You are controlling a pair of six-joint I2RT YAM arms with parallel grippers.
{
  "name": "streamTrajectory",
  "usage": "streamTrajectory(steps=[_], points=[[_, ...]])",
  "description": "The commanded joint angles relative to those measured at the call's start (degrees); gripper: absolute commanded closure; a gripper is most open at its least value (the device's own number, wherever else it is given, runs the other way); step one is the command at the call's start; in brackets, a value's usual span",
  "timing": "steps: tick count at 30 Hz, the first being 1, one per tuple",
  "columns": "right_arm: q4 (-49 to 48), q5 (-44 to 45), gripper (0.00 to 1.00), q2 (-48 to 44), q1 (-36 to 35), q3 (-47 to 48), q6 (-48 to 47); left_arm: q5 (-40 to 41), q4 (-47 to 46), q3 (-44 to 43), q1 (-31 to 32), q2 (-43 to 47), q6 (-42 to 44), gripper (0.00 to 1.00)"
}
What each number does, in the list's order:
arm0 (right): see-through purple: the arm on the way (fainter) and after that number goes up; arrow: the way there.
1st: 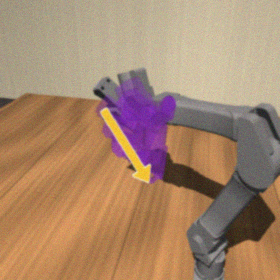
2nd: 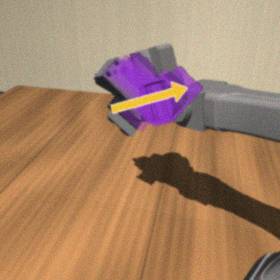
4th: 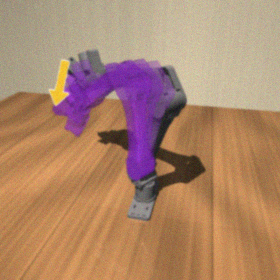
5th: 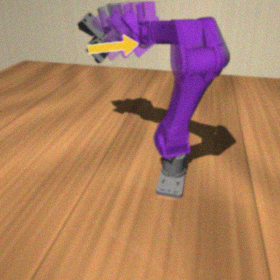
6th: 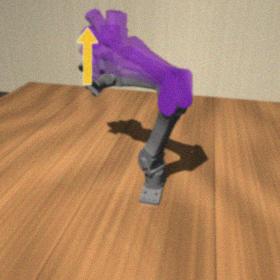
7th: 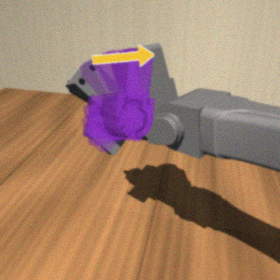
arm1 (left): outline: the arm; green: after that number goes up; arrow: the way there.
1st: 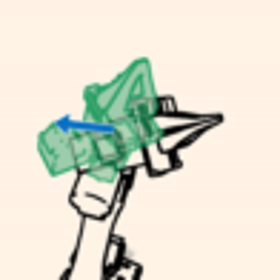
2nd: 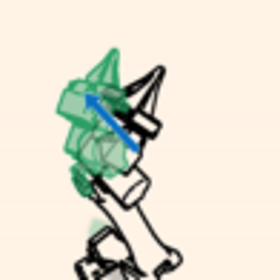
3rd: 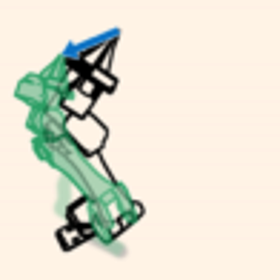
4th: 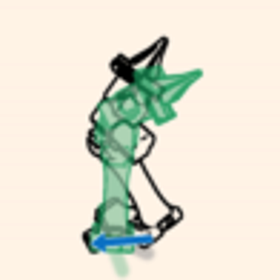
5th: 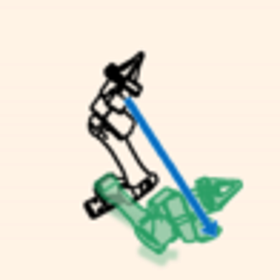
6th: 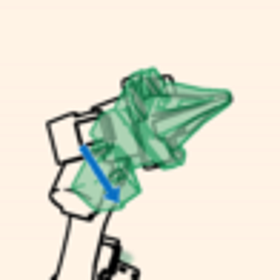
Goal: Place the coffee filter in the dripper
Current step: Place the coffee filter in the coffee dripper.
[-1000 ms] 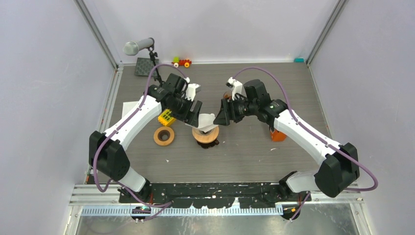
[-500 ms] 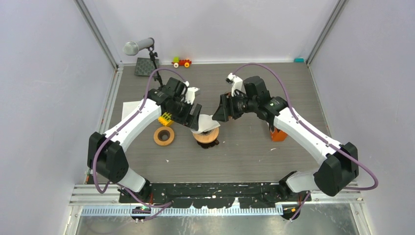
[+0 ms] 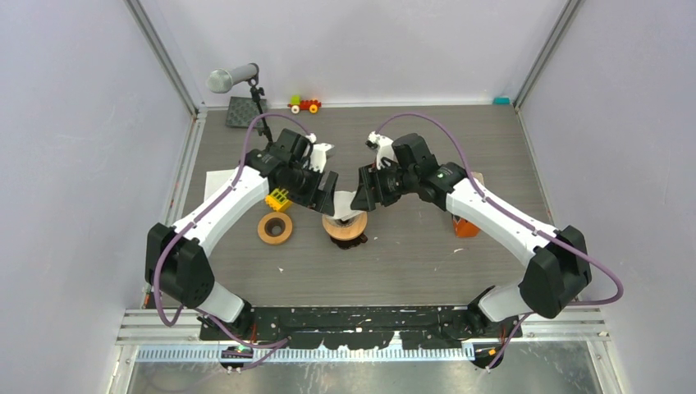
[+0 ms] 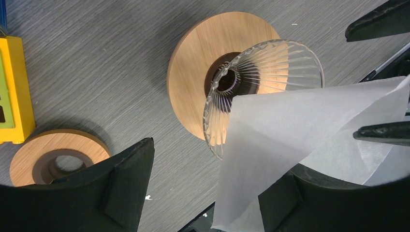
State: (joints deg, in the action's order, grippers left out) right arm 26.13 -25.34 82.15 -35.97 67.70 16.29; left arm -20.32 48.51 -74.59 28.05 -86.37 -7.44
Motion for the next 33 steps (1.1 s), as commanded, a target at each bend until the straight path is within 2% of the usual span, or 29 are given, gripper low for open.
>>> streamTrajectory(steps=[1,7,15,33], points=[[0.0,3.2,0.34,0.5,-0.3,2.6,-0.5,-1.5,-2.8,1.1,-0.3,2.4,-1.1,0.25],[-0.4,6.1,0.37,0.9,-0.4,1.0,0.9,-1.5,-4.9,3.4,-0.4,2.8,-2.1,0.25],[-1.5,3.0,0.39,2.4,-1.3,0.7,2.5,-2.2,-6.6,4.5,-0.4,3.2,-2.8,0.25],[0.1,8.7,0.46,5.7,-2.7,2.3,1.9,0.1,-5.2,2.2,-1.2,0.9,-2.1,0.26]])
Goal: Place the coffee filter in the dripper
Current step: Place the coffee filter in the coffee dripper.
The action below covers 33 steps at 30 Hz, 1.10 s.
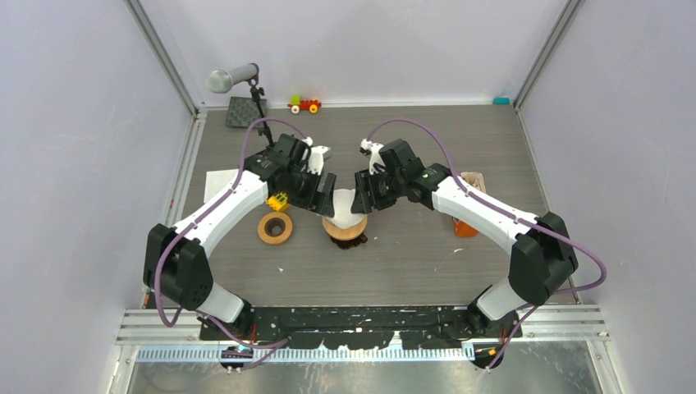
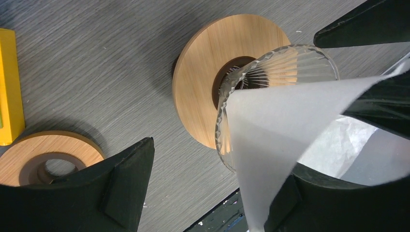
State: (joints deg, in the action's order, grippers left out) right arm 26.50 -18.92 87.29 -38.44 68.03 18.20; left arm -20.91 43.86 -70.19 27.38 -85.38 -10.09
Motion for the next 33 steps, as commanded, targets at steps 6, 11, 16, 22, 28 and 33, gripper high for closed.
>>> streamTrajectory(steps=[6,11,16,22,28,33], points=[[0.1,2.3,0.47,1.5,-0.4,3.0,0.3,0.8,0.1,-3.4,-0.5,-1.4,1.1,0.26],[0.2,2.6,0.47,1.5,-0.9,3.3,0.8,1.1,0.6,-4.2,-0.5,-2.6,1.7,0.27],[0.3,3.2,0.47,1.4,-1.2,3.5,1.3,1.7,1.1,-5.1,-0.5,-3.5,2.2,0.27],[0.9,4.7,0.46,2.0,-1.3,4.4,1.3,1.9,1.4,-5.4,-0.5,-4.3,2.4,0.28],[2.0,7.4,0.47,3.5,-1.5,5.5,1.0,1.3,1.2,-5.1,-0.5,-4.9,2.1,0.28],[2.7,8.8,0.47,4.3,-2.2,6.1,0.5,1.0,0.8,-4.7,-0.5,-5.1,1.9,0.28]])
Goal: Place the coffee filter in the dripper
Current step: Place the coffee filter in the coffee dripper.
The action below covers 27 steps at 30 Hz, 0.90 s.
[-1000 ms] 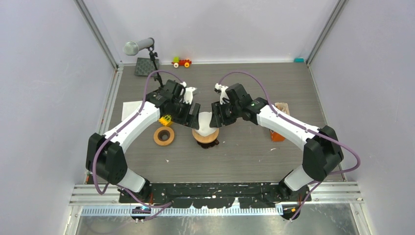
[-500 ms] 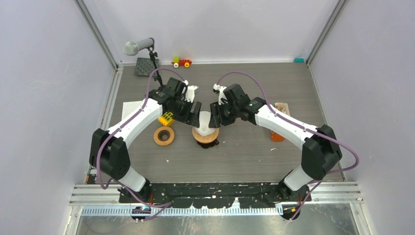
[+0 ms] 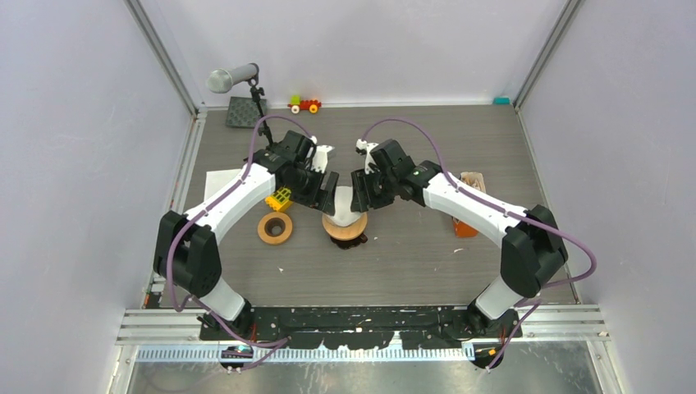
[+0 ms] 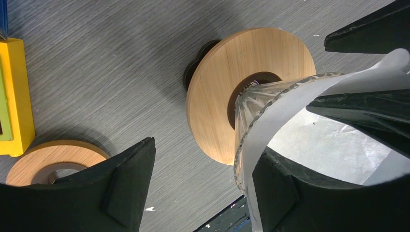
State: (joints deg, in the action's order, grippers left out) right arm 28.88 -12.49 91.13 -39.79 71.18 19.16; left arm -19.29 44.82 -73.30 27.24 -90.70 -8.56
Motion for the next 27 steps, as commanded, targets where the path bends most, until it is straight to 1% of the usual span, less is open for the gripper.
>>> streamTrajectory(steps=[1,7,20,27], points=[[0.4,2.6,0.47,0.7,-1.0,3.1,-0.5,-0.7,-0.2,-1.6,-0.4,0.1,0.3,0.28],[0.6,3.0,0.49,1.4,-1.7,3.3,-0.7,-0.6,-1.0,-0.9,-0.4,0.0,0.3,0.28],[-0.1,2.4,0.58,1.8,-1.9,3.0,-0.2,-0.2,-2.0,0.2,-0.4,-0.3,0.4,0.28],[0.4,2.6,0.60,1.3,-3.0,4.2,-0.4,-0.2,-1.8,-0.1,-0.4,0.2,0.6,0.28]])
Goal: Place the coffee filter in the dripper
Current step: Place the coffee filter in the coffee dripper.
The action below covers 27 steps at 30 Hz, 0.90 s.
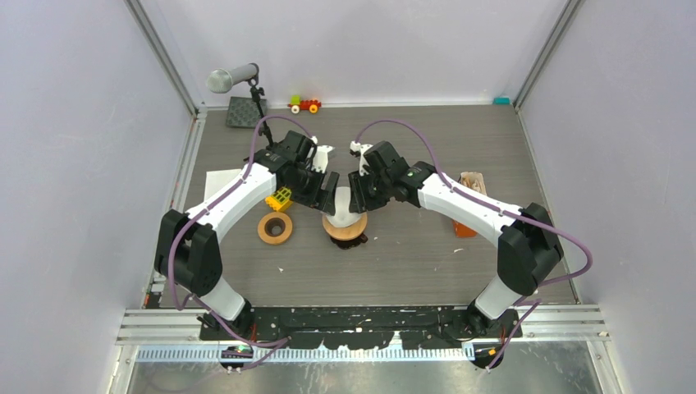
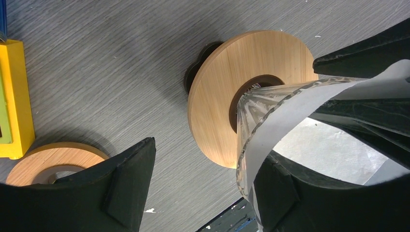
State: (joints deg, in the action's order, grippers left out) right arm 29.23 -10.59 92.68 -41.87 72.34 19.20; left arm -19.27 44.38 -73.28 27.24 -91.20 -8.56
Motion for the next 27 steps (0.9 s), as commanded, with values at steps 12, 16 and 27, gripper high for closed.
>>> streamTrajectory(steps=[12,16,27], points=[[2.2,6.1,0.71,0.1,-2.4,4.7,-0.9,-0.2,-1.5,-0.1,-0.4,0.9,0.8,0.28],[2.2,6.4,0.75,0.2,-2.4,4.6,-0.9,-0.2,-1.4,-0.1,-0.4,0.8,0.8,0.28],[2.4,6.6,0.84,0.7,-2.5,4.8,-0.6,-0.9,-1.7,0.1,-0.4,0.3,0.9,0.28]])
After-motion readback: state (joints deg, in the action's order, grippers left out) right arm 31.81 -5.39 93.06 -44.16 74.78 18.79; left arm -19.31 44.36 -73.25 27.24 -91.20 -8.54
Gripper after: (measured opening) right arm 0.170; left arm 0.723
